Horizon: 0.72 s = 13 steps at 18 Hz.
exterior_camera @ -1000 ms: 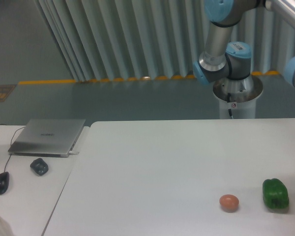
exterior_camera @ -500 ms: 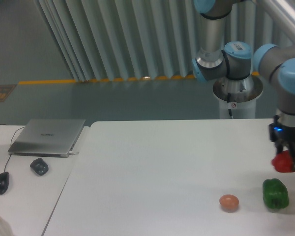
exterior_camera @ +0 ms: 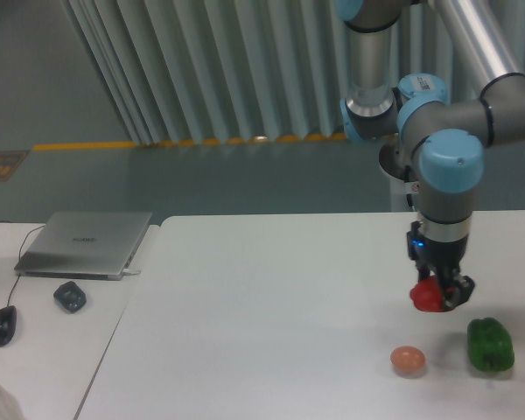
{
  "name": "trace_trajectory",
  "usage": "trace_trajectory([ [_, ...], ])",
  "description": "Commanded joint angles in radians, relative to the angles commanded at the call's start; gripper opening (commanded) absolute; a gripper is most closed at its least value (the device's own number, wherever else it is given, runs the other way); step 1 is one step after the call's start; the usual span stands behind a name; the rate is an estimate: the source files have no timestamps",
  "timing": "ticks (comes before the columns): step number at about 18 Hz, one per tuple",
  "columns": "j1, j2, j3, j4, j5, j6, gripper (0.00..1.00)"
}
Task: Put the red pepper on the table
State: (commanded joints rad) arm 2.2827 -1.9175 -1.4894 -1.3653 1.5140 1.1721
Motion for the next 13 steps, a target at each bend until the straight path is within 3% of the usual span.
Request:
trace_trajectory([
  [5, -0.031, -0.005, -0.041, 0.015, 0.003, -0.006, 0.50],
  [13, -0.058, -0.035, -0.043, 0.017, 0.055, -0.008, 0.54],
])
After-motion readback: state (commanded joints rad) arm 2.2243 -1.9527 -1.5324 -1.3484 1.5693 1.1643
